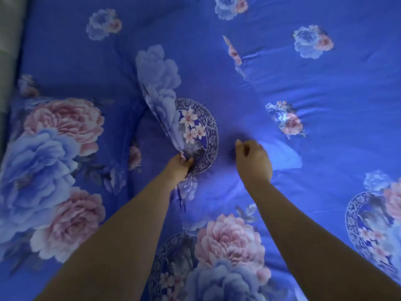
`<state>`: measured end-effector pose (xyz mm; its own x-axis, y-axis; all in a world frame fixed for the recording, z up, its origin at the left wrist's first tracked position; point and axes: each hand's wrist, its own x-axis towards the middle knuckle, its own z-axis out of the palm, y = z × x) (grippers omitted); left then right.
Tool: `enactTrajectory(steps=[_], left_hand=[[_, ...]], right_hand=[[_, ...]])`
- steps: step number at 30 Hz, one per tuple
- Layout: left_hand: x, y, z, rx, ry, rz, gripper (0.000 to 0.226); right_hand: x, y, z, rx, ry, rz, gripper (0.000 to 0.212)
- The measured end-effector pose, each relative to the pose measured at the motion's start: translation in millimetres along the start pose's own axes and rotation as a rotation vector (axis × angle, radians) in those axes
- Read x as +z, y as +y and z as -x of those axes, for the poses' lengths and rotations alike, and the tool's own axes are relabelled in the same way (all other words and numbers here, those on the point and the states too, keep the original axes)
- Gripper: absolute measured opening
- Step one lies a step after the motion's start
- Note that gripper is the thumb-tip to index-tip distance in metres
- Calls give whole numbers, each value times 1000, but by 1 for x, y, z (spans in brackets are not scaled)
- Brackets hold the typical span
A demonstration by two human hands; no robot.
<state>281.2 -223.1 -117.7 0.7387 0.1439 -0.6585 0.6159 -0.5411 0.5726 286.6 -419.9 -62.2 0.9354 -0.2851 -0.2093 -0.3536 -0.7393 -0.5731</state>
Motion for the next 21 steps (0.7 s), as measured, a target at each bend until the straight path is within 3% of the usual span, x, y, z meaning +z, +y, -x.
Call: enactTrajectory(steps=[2,5,7,8,10,12,14,16,21], left_hand=[[-7,-1,23,-5,-47,-152,34],[-24,1,62,20,-73,-147,26],[-43,11,83,62,-20,-146,26],[-54,17,90,91,29,-146,26],[-79,28,101,150,159,-129,25],[-108,36,113,220,293,-131,26],[-137,44,122,297,419,-156,29],[-167,54,128,355,535,-192,28],[-253,61,138,455,727,-276,30]], right_hand=[[-13,9,-22,26,56,38,57],[-25,14,-35,276,-178,-59,106],[-33,16,-23,475,-347,-315,112],[-35,16,-13,527,-441,-432,102],[-33,10,5,548,-565,-586,57],[-25,-8,17,481,-442,-560,31],[-24,-44,26,379,-263,-448,31],[-31,-87,37,288,-144,-513,41],[-37,-182,50,131,-9,-703,26]])
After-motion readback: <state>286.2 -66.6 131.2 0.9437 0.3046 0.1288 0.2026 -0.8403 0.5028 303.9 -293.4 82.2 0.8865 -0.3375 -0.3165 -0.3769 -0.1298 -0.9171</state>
